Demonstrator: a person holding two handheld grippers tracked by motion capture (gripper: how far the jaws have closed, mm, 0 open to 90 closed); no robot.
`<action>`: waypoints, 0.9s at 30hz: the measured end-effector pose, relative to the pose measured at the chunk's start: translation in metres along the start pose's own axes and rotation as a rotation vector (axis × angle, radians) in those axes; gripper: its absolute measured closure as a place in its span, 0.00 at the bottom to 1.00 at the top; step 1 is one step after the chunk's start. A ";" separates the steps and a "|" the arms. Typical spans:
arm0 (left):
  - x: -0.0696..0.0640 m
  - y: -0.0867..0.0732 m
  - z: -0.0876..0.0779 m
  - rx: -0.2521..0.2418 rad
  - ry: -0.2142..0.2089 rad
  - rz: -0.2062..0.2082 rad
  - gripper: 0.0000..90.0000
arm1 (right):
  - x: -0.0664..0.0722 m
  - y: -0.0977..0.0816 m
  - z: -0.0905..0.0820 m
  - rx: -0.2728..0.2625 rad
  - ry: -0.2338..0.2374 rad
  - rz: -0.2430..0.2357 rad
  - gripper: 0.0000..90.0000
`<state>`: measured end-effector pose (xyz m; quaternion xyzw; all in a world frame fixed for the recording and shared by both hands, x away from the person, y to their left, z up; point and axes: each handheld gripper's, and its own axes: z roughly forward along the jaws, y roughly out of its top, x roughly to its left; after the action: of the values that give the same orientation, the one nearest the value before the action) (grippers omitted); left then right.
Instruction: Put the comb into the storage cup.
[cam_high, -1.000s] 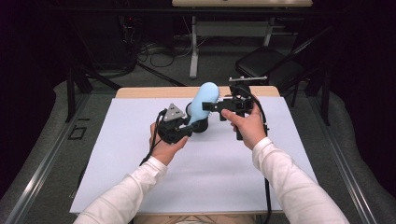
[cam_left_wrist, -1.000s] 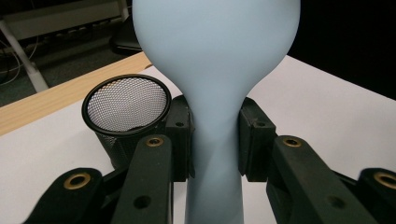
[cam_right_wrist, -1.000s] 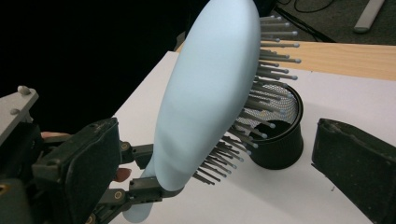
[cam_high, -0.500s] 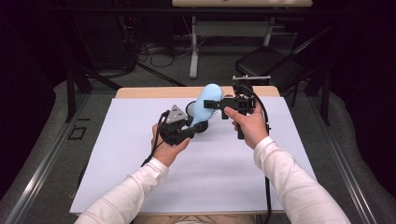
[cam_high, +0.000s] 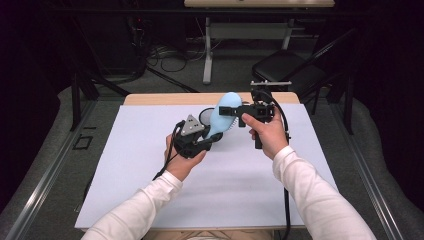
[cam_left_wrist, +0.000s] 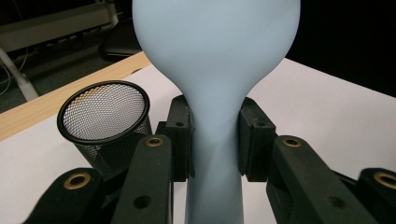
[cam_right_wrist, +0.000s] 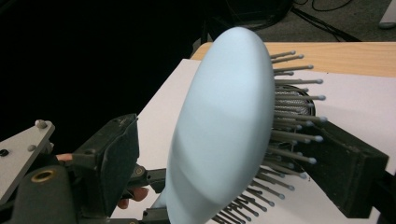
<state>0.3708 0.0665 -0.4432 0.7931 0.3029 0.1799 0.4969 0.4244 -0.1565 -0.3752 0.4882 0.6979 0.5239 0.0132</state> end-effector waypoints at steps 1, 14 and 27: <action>-0.001 0.000 0.000 -0.003 -0.002 -0.002 0.78 | 0.000 0.000 0.000 0.003 0.001 0.003 0.17; -0.007 -0.003 0.002 0.001 -0.001 0.037 0.78 | -0.004 -0.003 0.003 0.022 0.009 0.004 0.23; -0.008 -0.006 0.003 -0.001 -0.002 0.038 0.78 | -0.007 -0.004 0.003 0.021 0.027 0.026 0.32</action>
<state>0.3646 0.0614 -0.4497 0.7986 0.2873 0.1886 0.4941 0.4271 -0.1589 -0.3828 0.4900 0.6970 0.5234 -0.0081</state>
